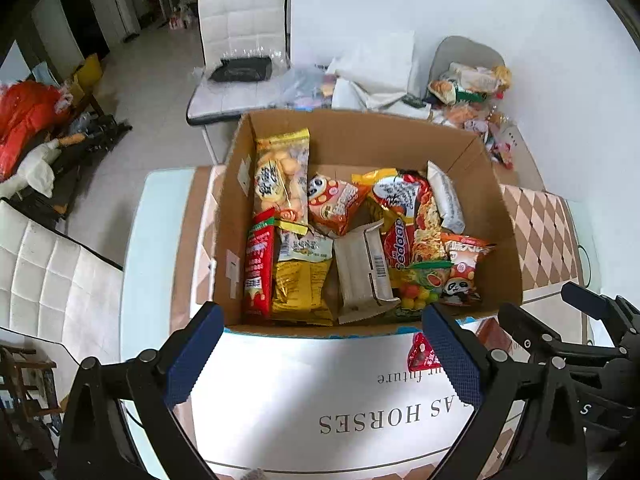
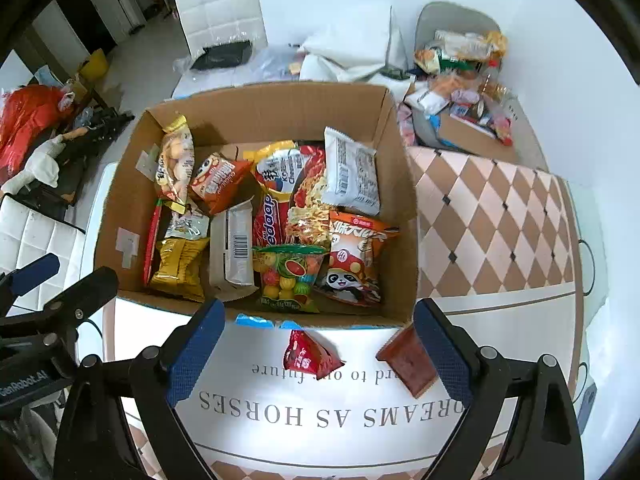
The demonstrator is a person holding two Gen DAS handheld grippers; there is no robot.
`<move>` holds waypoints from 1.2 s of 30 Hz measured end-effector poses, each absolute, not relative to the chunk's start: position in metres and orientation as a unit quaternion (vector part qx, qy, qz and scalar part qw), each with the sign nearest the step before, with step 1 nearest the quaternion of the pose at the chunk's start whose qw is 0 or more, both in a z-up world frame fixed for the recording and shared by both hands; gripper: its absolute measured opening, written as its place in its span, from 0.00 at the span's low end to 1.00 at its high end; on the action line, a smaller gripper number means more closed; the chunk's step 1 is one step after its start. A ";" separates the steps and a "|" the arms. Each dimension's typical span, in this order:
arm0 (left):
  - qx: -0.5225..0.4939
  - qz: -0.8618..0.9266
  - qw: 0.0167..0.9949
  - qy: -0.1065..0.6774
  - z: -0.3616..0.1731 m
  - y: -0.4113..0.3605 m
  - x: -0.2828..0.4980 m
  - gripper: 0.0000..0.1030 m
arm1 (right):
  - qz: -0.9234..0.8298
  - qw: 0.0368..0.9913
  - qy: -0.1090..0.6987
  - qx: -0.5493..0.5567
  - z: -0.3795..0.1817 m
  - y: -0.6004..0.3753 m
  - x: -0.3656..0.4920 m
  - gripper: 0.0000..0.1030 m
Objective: Organize snacks
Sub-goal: 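Carry both packets into the box and open both grippers, then grasp the red triangle packet with the left gripper while the right grasps the brown square packet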
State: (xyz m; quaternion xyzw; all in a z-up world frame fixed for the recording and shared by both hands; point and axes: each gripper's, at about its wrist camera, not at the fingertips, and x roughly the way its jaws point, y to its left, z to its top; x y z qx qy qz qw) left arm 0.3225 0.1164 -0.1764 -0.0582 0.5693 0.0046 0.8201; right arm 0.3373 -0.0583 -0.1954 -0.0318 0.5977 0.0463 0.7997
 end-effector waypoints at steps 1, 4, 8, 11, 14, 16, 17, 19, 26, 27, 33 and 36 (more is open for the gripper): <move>-0.057 0.007 0.825 0.562 -0.170 0.116 0.317 0.98 | 0.046 0.804 0.592 -0.030 -0.190 -0.060 0.332 0.95; -0.058 0.008 0.835 0.547 -0.156 0.116 0.304 0.98 | 0.045 0.813 0.580 -0.027 -0.177 -0.063 0.321 0.95; -0.057 0.015 0.849 0.524 -0.137 0.117 0.286 0.98 | 0.048 0.826 0.562 -0.017 -0.156 -0.068 0.302 0.95; -0.062 0.018 0.855 0.514 -0.127 0.118 0.274 0.98 | 0.048 0.833 0.550 -0.012 -0.143 -0.073 0.289 0.95; -0.068 0.017 0.858 0.509 -0.121 0.117 0.263 0.98 | 0.052 0.838 0.543 -0.004 -0.133 -0.077 0.278 0.95; -0.066 0.021 0.860 0.505 -0.120 0.113 0.255 0.98 | 0.056 0.839 0.542 0.000 -0.130 -0.078 0.273 0.95; -0.068 0.021 0.860 0.505 -0.121 0.112 0.252 0.98 | 0.059 0.837 0.543 0.005 -0.130 -0.079 0.270 0.95; -0.072 0.021 0.858 0.509 -0.126 0.108 0.244 0.98 | 0.064 0.832 0.551 0.021 -0.134 -0.085 0.266 0.95; -0.094 0.015 0.819 0.565 -0.181 0.085 0.246 0.98 | 0.023 0.791 0.603 0.102 -0.188 -0.146 0.265 0.95; -0.093 0.012 0.812 0.577 -0.192 0.080 0.249 0.98 | 0.011 0.784 0.611 0.111 -0.198 -0.157 0.267 0.95; -0.094 -0.014 0.776 0.623 -0.246 0.050 0.267 0.98 | -0.051 0.731 0.661 0.164 -0.277 -0.216 0.279 0.95; -0.086 -0.027 0.768 0.634 -0.265 0.035 0.275 0.98 | -0.051 0.716 0.674 0.175 -0.305 -0.226 0.289 0.95</move>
